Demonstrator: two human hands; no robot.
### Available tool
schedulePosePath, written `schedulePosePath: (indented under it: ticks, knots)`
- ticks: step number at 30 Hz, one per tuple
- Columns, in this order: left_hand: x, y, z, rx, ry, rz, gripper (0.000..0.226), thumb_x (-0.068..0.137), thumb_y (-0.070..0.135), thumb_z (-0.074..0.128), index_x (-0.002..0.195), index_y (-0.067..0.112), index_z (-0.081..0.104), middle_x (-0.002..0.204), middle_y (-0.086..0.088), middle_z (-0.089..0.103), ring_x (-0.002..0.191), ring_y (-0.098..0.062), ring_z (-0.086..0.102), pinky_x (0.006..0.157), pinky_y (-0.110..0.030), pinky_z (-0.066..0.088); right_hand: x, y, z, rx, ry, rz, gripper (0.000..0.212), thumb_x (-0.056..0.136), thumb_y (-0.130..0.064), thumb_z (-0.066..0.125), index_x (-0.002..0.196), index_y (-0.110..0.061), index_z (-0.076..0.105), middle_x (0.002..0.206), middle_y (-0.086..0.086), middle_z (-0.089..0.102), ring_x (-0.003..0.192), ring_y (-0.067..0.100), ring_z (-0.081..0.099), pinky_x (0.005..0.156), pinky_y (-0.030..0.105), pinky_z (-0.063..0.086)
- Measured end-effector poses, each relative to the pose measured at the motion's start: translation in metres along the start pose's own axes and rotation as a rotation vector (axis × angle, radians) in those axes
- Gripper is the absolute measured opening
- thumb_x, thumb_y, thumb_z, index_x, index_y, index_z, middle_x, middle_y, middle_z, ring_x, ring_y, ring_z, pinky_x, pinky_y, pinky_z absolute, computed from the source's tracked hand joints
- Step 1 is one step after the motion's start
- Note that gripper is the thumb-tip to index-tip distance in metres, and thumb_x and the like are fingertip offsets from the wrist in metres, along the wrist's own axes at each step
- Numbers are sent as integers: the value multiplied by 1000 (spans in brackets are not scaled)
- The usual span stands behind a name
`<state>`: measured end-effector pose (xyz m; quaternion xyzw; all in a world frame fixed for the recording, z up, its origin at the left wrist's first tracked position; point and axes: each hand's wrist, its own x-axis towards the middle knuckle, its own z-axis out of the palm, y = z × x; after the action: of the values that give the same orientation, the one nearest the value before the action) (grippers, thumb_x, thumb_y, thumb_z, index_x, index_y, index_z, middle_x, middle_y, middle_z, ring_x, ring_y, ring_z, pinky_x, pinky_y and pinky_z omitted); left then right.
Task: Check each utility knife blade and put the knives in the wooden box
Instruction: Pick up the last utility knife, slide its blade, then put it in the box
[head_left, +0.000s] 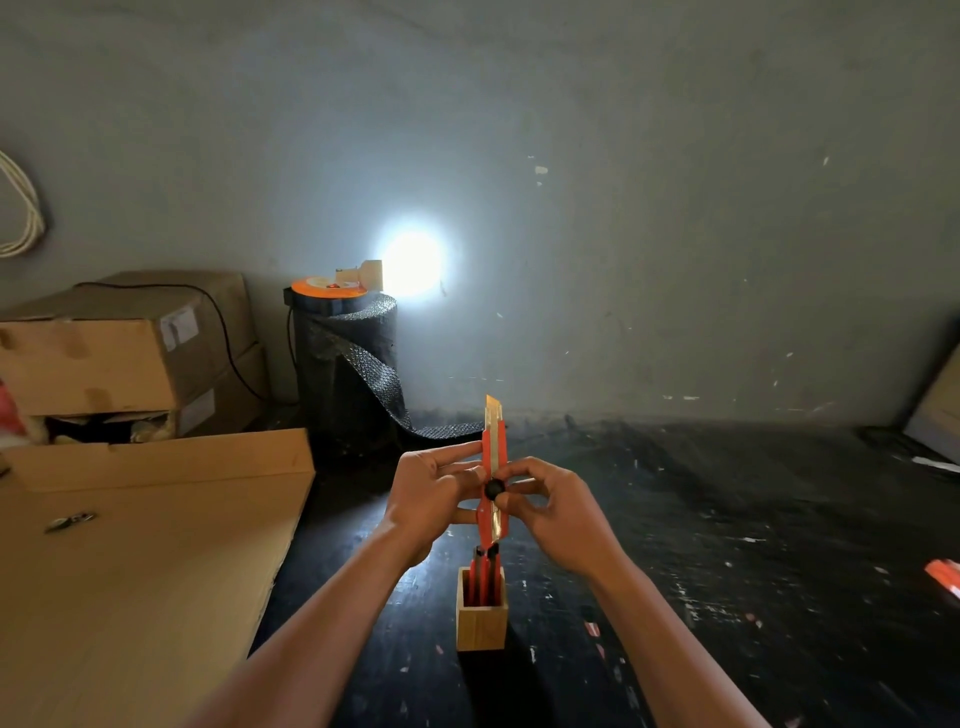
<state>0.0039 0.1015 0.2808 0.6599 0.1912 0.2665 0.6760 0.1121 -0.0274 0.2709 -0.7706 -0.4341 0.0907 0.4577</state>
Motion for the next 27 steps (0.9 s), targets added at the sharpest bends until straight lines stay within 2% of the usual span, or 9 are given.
schedulePosePath:
  ticks: [4,7,13,15,18,22,25,27]
  knots:
    - [4,-2,0,25,54,21,34,93,-8,64,118,12,75,92,-5,83,81,-24,81,59,-34,64,-1,6,6,-16,-26,1,20,93,-19,71,112,-25,71,115,-7,73,108,9,67,83,15,48]
    - [8,-2,-2,44,80,31,35,94,-8,63,119,13,75,94,-6,83,82,-24,81,61,-37,65,-3,7,9,-8,-29,10,20,93,-19,71,111,-27,70,114,-9,73,106,6,66,70,9,46]
    - [10,-3,-3,71,74,49,40,92,-9,66,123,16,73,92,-7,82,79,-22,81,57,-29,63,-3,10,16,6,-13,5,23,92,-21,72,106,-38,64,108,-23,65,94,-4,61,70,6,42]
    - [9,-1,-3,53,48,54,42,90,-11,66,118,20,74,86,-1,83,75,-19,81,54,-25,61,-2,11,17,24,-3,10,20,92,-22,72,106,-35,65,109,-21,65,96,-2,62,71,7,44]
    - [9,1,-2,51,19,77,41,89,-10,69,112,24,73,82,6,82,74,-16,81,54,-25,61,-1,11,17,54,32,46,21,90,-30,74,107,-26,63,106,-16,68,93,1,64,63,9,45]
    - [11,4,-2,62,16,100,42,89,-12,68,110,25,73,79,12,82,72,-11,80,53,-22,60,-2,10,18,64,32,11,29,90,-31,75,114,-37,60,101,-29,63,89,-8,62,68,7,43]
    - [13,6,-2,64,-2,108,46,90,-15,64,106,28,71,74,17,80,68,-5,79,50,-18,57,1,13,15,48,16,-19,23,91,-23,74,109,-35,68,105,-24,68,95,-8,63,66,6,46]
    - [14,6,-1,65,-14,114,46,91,-14,63,105,29,71,74,19,79,68,-4,78,50,-18,58,4,12,15,59,45,5,17,88,-28,77,102,-31,67,99,-23,69,92,-5,65,66,9,46]
